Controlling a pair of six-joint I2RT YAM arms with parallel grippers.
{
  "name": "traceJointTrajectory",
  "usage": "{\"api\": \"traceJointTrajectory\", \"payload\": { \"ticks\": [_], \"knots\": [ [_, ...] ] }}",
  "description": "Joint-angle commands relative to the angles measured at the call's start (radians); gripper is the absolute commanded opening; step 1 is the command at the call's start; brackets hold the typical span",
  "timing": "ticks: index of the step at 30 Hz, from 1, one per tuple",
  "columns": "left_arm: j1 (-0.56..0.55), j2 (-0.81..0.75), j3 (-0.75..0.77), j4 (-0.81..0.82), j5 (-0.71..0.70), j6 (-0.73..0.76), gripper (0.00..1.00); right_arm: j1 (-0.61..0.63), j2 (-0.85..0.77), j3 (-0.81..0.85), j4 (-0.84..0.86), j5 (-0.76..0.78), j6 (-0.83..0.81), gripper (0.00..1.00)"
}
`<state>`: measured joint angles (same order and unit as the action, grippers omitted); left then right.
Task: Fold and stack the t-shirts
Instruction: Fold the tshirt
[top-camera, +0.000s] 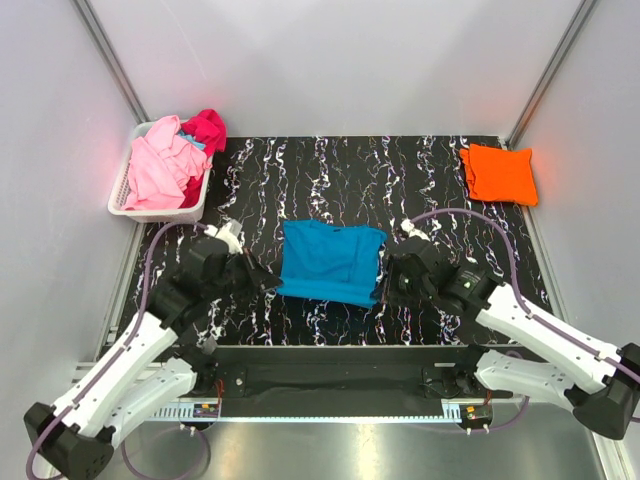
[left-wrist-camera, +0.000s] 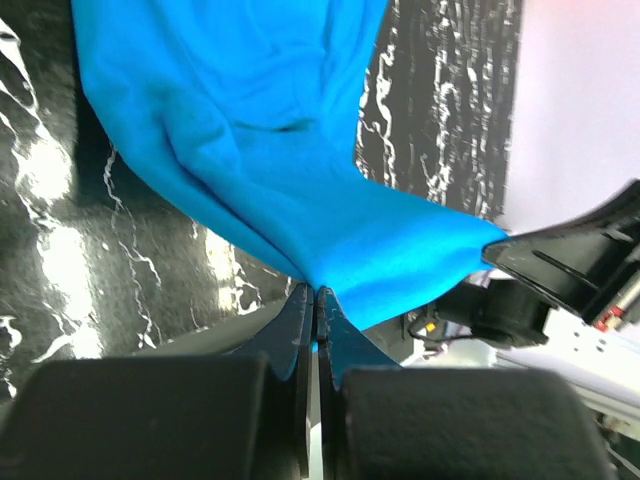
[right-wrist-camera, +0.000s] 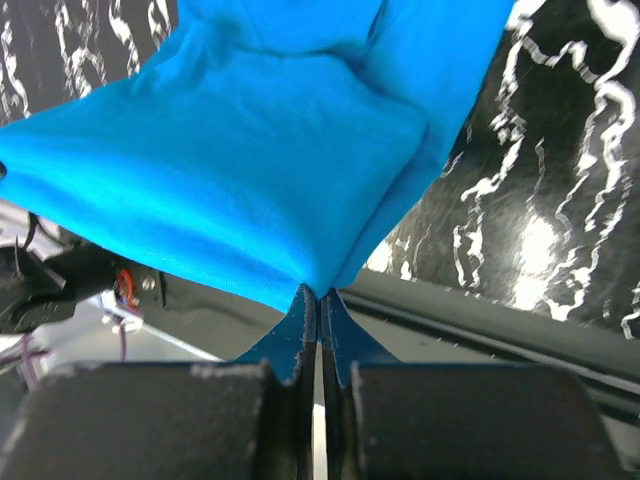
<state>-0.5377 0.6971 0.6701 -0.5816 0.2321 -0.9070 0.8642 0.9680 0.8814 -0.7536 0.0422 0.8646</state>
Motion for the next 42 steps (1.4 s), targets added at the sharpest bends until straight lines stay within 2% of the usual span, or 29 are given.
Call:
{"api": "traceJointTrajectory", "payload": {
  "ticks": [1,13,18,24,27,33,42],
  "knots": [
    [0.001,0.074,0.095,-0.001,-0.094,0.063,0.0,0.006,0.017,0.07,-0.036,0.12,-0.045,0.0],
    [0.001,0.3,0.213,0.063,-0.183,0.106,0.0,-0.001,0.253,0.257,-0.013,0.341,-0.196,0.0],
    [0.002,0.431,0.289,0.08,-0.221,0.138,0.0,-0.05,0.327,0.317,0.016,0.404,-0.266,0.0],
    [0.004,0.591,0.431,0.081,-0.257,0.189,0.0,-0.217,0.393,0.32,0.132,0.292,-0.348,0.0],
    [0.004,0.7,0.479,0.088,-0.255,0.21,0.0,-0.257,0.46,0.333,0.174,0.254,-0.384,0.0],
    [0.01,0.877,0.6,0.092,-0.286,0.24,0.0,-0.295,0.619,0.402,0.259,0.199,-0.45,0.0],
    [0.051,1.004,0.632,0.08,-0.392,0.209,0.0,-0.361,0.859,0.612,0.303,0.139,-0.527,0.0]
  ]
}}
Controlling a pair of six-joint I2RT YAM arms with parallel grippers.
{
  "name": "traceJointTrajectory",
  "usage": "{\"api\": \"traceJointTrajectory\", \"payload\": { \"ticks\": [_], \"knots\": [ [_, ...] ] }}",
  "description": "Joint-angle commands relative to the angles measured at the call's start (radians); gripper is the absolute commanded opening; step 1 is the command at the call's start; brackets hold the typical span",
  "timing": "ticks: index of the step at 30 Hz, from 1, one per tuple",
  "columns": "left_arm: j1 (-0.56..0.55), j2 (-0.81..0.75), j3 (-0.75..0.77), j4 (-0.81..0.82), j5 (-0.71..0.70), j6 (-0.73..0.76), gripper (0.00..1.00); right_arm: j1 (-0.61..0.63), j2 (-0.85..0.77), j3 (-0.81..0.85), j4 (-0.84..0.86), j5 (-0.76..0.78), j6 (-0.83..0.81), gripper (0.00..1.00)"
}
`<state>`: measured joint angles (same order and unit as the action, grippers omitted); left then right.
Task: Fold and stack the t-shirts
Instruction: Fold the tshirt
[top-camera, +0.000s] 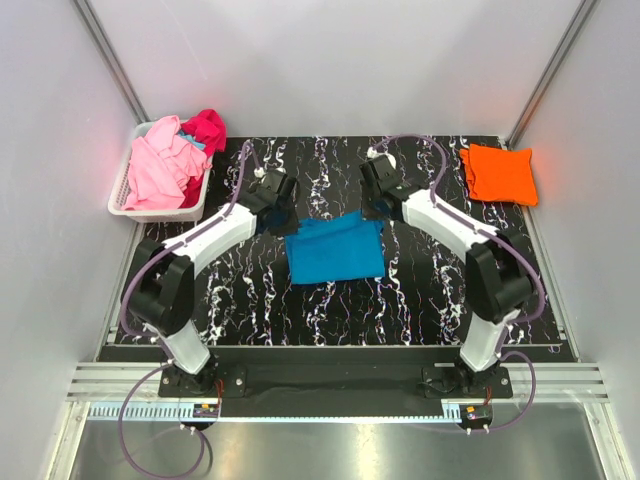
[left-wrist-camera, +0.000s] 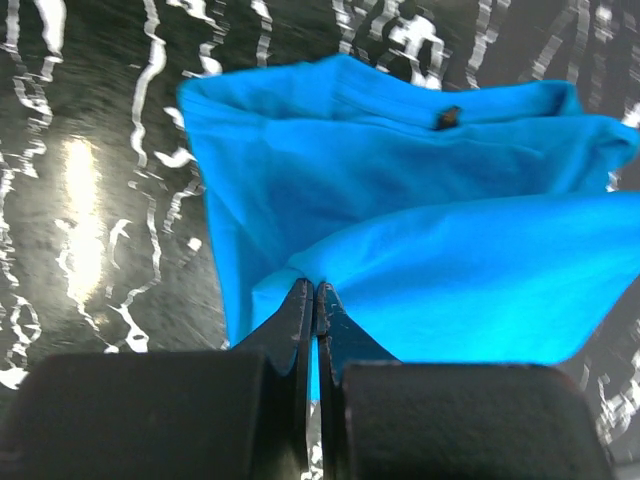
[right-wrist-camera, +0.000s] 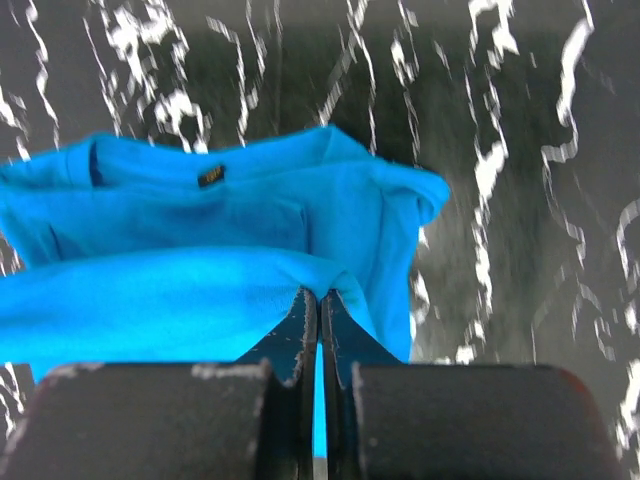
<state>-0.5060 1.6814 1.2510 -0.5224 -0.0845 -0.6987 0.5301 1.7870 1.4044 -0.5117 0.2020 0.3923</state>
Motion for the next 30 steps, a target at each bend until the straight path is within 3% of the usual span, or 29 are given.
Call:
{"api": "traceJointTrajectory", "payload": {
  "ticks": [1,4,6,8,9,12,16,20,23,27,30],
  "knots": [
    [0.023,0.032,0.056,0.019,-0.078,0.002,0.0,-0.03,0.058,0.106,0.061,-0.027,-0.062,0.0],
    [0.037,0.092,0.091,0.021,-0.067,0.013,0.01,-0.053,0.124,0.156,0.061,-0.044,-0.069,0.0],
    [0.044,0.133,0.123,0.021,-0.072,0.025,0.11,-0.064,0.164,0.185,0.062,-0.05,-0.073,0.02],
    [0.046,0.152,0.14,0.025,-0.09,0.034,0.25,-0.068,0.204,0.205,0.061,-0.055,-0.082,0.11],
    [0.047,0.158,0.154,0.027,-0.119,0.037,0.32,-0.073,0.213,0.22,0.062,-0.056,-0.09,0.25],
    [0.047,0.155,0.148,0.047,-0.214,0.042,0.42,-0.096,0.247,0.252,0.062,-0.044,-0.098,0.44],
    [0.047,0.065,0.041,0.126,-0.334,0.002,0.48,-0.14,0.244,0.262,0.071,-0.029,-0.072,0.46],
    [0.046,-0.073,-0.094,0.237,-0.334,-0.007,0.49,-0.16,0.206,0.236,0.076,-0.039,-0.061,0.47],
    [0.044,-0.095,-0.101,0.26,-0.23,0.022,0.5,-0.162,0.187,0.217,0.075,-0.079,-0.058,0.47],
    [0.034,-0.049,-0.05,0.243,0.053,0.056,0.5,-0.157,0.147,0.147,0.076,-0.188,-0.017,0.43],
    [0.012,-0.016,-0.006,0.211,0.17,0.059,0.48,-0.15,0.112,0.105,0.076,-0.246,0.002,0.39]
  ]
}}
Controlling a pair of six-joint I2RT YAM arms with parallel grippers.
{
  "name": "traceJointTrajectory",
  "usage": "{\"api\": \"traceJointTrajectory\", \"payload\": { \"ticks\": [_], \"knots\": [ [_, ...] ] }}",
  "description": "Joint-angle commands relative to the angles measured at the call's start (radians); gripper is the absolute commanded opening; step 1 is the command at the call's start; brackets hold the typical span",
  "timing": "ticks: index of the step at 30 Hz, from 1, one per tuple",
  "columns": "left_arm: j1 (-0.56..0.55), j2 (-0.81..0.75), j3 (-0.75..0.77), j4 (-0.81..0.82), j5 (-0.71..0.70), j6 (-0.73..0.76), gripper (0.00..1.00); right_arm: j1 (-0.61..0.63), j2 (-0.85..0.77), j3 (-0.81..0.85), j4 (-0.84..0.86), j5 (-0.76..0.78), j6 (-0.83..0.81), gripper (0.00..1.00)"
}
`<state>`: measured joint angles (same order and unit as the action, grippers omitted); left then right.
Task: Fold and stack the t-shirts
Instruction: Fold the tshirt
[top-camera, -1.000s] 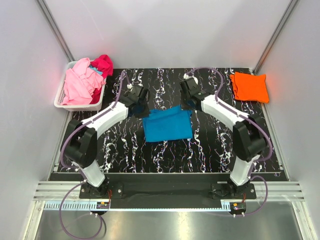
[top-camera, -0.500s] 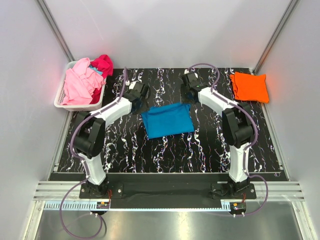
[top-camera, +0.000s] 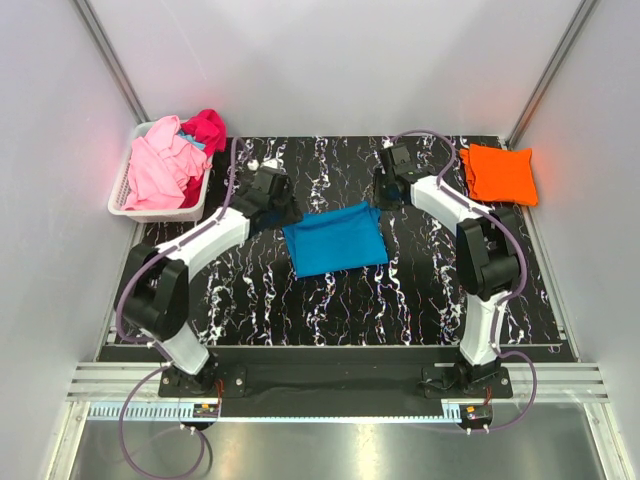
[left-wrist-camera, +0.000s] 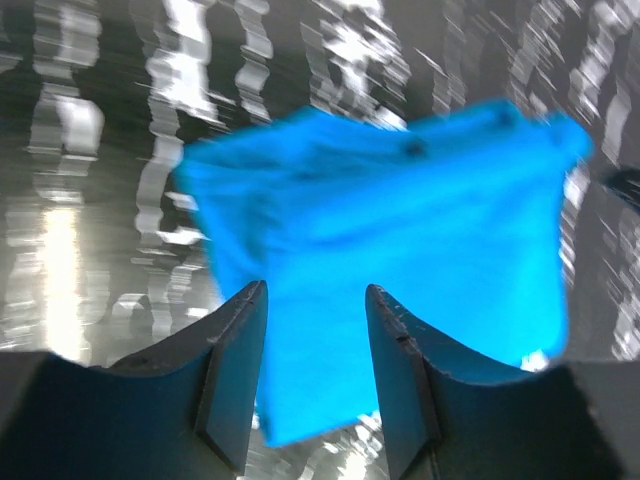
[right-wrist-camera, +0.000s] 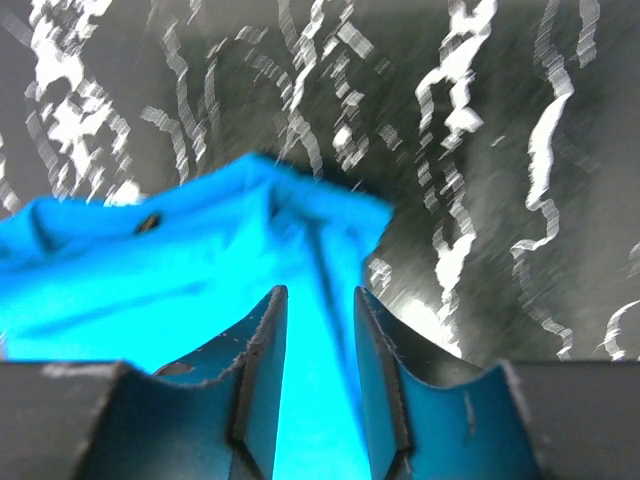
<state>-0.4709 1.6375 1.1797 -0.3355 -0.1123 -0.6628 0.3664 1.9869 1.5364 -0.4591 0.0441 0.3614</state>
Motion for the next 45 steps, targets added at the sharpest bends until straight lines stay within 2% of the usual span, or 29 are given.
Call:
{"api": "traceJointTrajectory", "payload": {
  "ticks": [1,8,15,25,29,35,40,45],
  "knots": [
    [-0.028,0.053,0.078,-0.003,0.215,0.014,0.47,0.019,-0.106,-0.038,0.026,-0.101,0.036,0.39],
    [-0.035,0.149,0.149,-0.062,0.241,-0.032,0.35,0.026,-0.094,-0.036,0.03,-0.171,0.025,0.3],
    [-0.034,0.252,0.235,-0.111,0.178,-0.041,0.28,0.029,0.003,0.03,0.028,-0.236,0.028,0.24],
    [0.02,0.369,0.377,-0.177,0.091,-0.07,0.27,0.031,0.168,0.177,0.014,-0.24,0.004,0.2],
    [0.058,0.416,0.423,-0.186,0.062,-0.084,0.29,0.031,0.234,0.286,0.008,-0.217,-0.024,0.19],
    [0.09,0.557,0.569,-0.273,0.039,-0.081,0.29,0.025,0.322,0.444,-0.023,-0.199,-0.062,0.18],
    [0.095,0.544,0.554,-0.278,0.013,-0.078,0.28,0.019,0.311,0.495,-0.075,-0.159,-0.084,0.18],
    [0.095,0.424,0.468,-0.275,-0.015,-0.061,0.28,0.017,0.207,0.413,-0.116,-0.118,-0.079,0.21]
  ]
}}
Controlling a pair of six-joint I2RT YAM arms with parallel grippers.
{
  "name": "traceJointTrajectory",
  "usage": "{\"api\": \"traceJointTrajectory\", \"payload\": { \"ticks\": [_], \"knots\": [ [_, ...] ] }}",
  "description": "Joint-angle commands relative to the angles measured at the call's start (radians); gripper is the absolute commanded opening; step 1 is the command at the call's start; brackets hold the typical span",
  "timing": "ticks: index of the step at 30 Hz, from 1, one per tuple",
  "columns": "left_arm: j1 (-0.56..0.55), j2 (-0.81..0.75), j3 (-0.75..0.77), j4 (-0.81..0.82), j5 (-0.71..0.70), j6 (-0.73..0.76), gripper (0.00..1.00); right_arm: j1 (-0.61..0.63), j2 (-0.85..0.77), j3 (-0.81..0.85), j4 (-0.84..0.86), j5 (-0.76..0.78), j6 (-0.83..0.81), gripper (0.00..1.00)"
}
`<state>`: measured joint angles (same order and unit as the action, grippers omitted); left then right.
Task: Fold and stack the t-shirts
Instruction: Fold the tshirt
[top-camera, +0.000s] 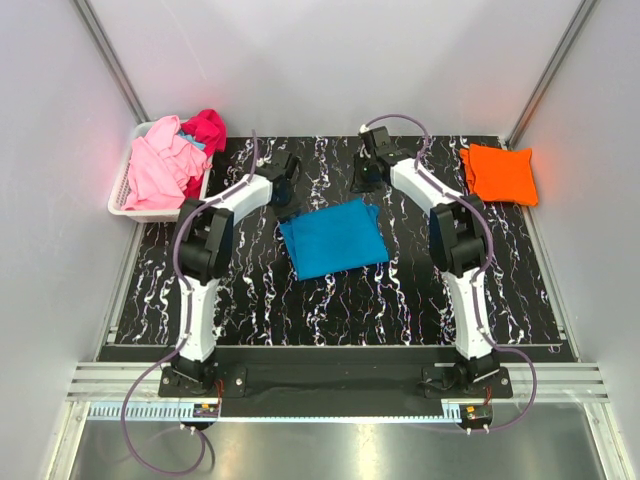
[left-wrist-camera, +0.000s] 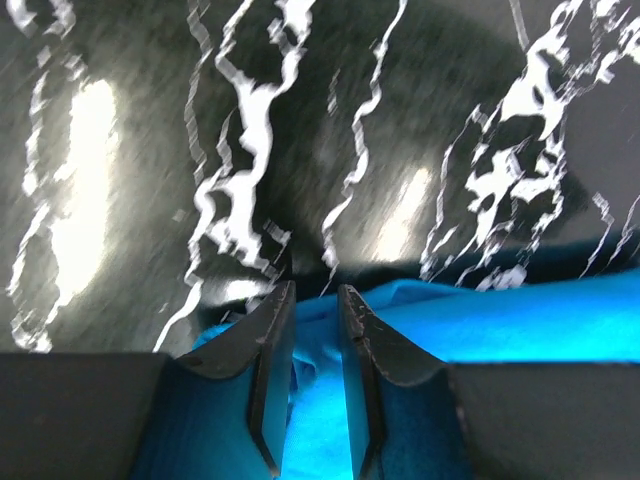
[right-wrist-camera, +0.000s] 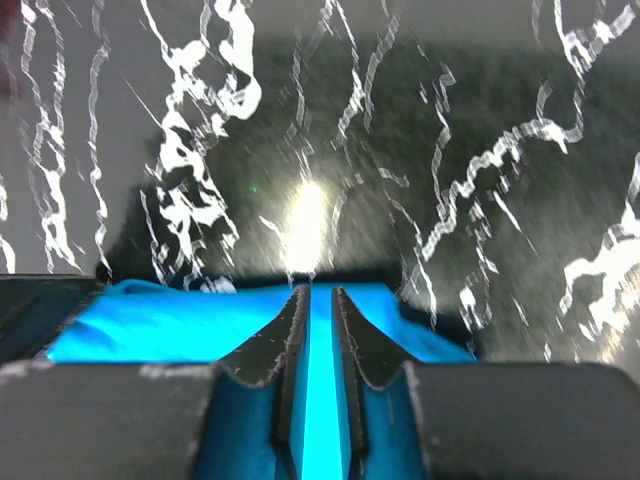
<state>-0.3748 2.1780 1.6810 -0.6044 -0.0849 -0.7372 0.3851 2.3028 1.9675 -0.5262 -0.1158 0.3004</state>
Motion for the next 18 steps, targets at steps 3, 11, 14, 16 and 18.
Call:
{"api": "traceJointTrajectory", "payload": {
  "ticks": [3,11,14,16,18],
  "knots": [
    [-0.001,-0.211,-0.099,-0.006,-0.036,0.021,0.29,-0.002,-0.176,-0.106,-0.073,0.021,-0.004,0.24],
    [-0.045,-0.331,-0.253,-0.008,0.022,0.044,0.32,0.008,-0.313,-0.392,-0.048,-0.048,0.034,0.26],
    [-0.075,-0.362,-0.297,-0.005,0.039,0.024,0.32,0.02,-0.341,-0.452,-0.041,-0.077,0.042,0.26],
    [-0.111,-0.372,-0.311,0.0,0.057,0.025,0.32,0.027,-0.353,-0.492,-0.026,-0.084,0.045,0.26],
    [-0.145,-0.377,-0.313,0.005,0.079,0.028,0.32,0.038,-0.355,-0.513,-0.012,-0.099,0.046,0.26]
  ]
}}
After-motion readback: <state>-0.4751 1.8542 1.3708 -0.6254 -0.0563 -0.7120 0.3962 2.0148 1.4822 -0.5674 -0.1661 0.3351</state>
